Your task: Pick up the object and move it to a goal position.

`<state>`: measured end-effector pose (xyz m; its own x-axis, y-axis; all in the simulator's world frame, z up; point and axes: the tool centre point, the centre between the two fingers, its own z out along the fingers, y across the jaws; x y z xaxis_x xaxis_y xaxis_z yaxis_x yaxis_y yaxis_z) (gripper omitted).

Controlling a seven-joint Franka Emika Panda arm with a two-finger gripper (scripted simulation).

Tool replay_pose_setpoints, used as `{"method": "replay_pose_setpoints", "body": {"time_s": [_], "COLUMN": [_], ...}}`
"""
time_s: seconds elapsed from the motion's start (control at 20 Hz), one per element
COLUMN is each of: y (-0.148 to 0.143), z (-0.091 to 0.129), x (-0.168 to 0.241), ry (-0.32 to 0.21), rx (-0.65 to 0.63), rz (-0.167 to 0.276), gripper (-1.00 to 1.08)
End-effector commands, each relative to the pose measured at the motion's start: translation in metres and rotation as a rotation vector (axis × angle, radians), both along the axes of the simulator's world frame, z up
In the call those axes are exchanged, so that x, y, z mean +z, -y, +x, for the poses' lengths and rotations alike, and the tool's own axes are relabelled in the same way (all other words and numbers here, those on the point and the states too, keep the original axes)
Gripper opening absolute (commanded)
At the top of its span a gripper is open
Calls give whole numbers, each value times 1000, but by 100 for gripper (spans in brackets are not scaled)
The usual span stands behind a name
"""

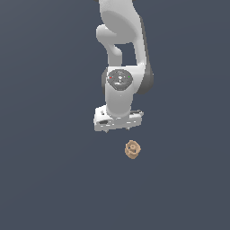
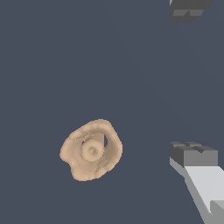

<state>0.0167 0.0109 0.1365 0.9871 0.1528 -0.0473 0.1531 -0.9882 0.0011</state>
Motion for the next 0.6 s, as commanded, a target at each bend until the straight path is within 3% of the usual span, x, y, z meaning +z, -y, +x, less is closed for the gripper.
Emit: {"method": "replay_pose_setpoints", "body": {"time_s": [0.0,0.55], "y": [-9,-55], "z": [7,42], "x": [-5,-29], "ry": [4,29], "rx": [68,419], "rz": [1,13], "gripper": [100,100]}}
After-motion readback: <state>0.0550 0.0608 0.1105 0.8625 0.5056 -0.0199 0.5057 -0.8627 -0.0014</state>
